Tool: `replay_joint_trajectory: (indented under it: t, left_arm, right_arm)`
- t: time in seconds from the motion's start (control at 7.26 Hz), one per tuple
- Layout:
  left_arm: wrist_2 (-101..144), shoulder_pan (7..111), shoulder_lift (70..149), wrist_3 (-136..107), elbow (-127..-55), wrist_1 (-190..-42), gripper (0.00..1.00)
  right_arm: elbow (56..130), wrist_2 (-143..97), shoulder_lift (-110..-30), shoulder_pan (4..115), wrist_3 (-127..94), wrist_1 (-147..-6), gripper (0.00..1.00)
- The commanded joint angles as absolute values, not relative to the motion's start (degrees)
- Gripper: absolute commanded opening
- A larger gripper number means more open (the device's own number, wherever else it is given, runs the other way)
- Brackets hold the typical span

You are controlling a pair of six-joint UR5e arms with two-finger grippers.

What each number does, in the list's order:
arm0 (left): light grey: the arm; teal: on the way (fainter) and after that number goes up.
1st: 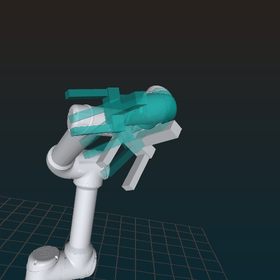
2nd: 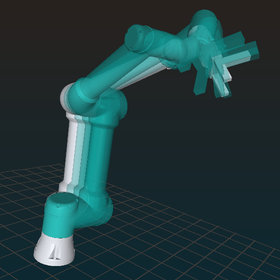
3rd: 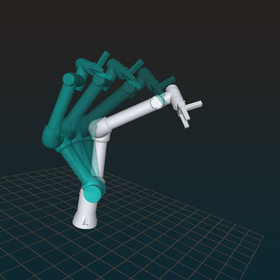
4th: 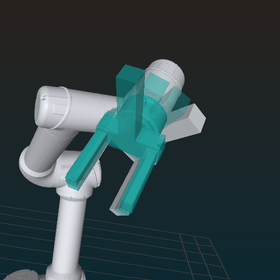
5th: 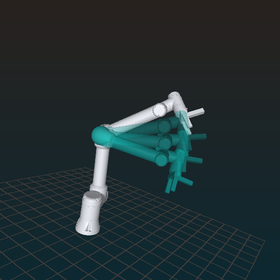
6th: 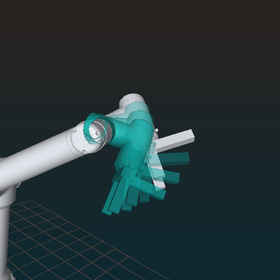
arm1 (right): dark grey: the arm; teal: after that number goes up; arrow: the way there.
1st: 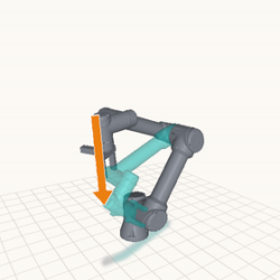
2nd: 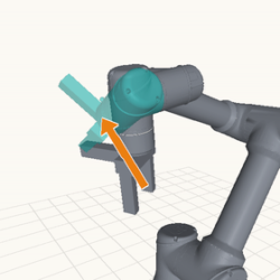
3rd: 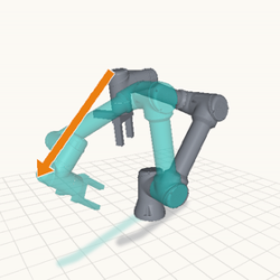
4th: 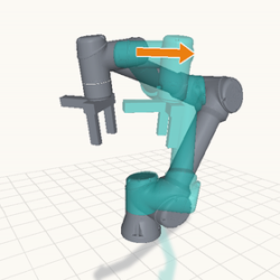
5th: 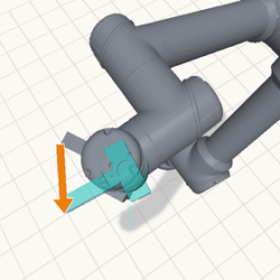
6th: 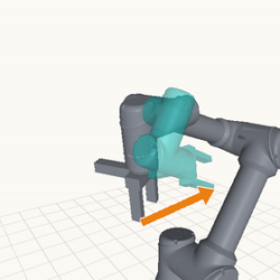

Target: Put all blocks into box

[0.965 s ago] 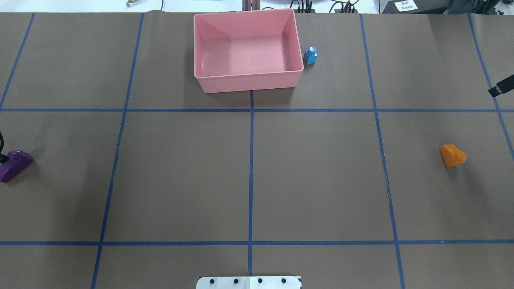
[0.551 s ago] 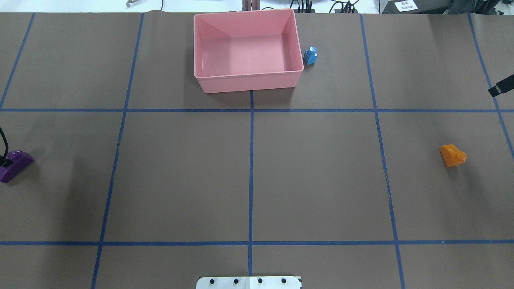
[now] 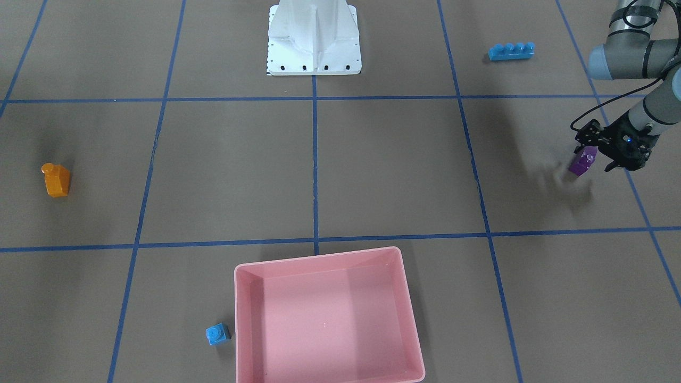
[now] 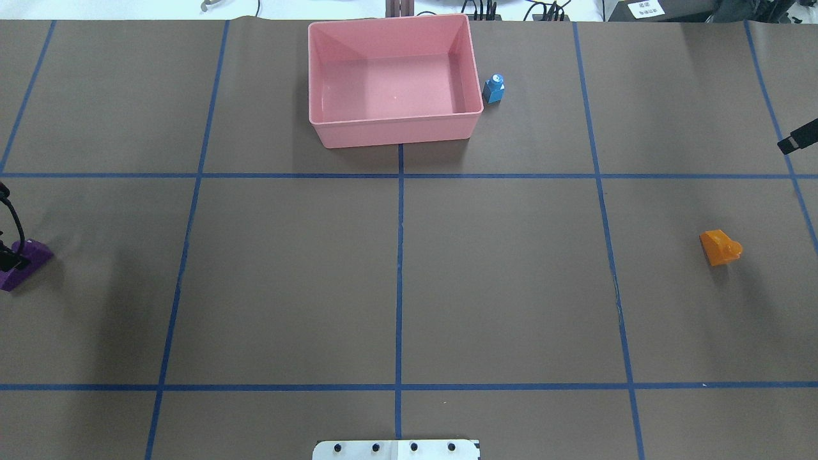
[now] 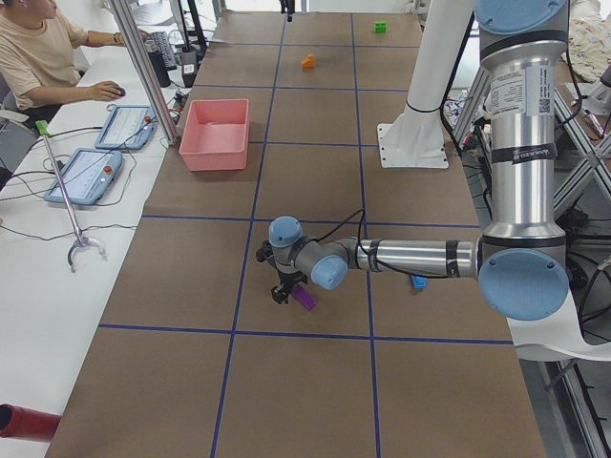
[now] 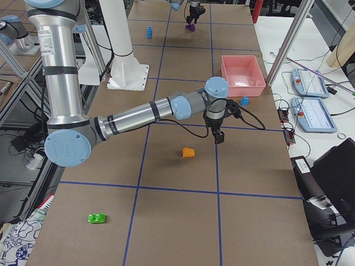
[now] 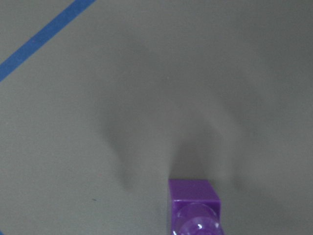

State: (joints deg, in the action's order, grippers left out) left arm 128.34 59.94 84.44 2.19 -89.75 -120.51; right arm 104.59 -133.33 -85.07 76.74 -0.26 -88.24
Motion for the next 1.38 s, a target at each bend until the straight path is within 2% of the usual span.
replay_joint_trajectory:
  t: [0.0,0.14,0.28,0.69,0.96,1.24]
  left_arm:
    - [128.41,59.77,84.46,2.11,-89.74,-120.50,0.50]
    - [128.76,59.68,84.46,1.94,-89.82,-120.41,0.34]
    - [128.93,59.68,84.29,1.32,-90.35,-120.32,0.03]
    - [129.72,59.77,84.89,-6.37,-99.71,-115.26,0.00]
    - [130.61,59.85,94.95,-13.85,-107.89,-96.61,0.00]
    - [130.61,59.68,111.96,-22.53,-109.34,-78.13,0.00]
  right_arm:
    - [104.59,-133.33,-85.17,76.73,-0.26,-88.24,1.00]
    - [104.59,-133.33,-85.17,76.73,-0.26,-88.24,1.00]
    - [104.59,-133.42,-85.17,76.82,-0.26,-88.24,1.00]
    - [104.59,-133.33,-84.99,76.73,-0.35,-87.89,1.00]
    - [104.42,-133.24,-84.29,76.64,-1.48,-87.89,1.00]
    - [104.07,-133.24,-81.49,75.07,-6.04,-87.89,1.00]
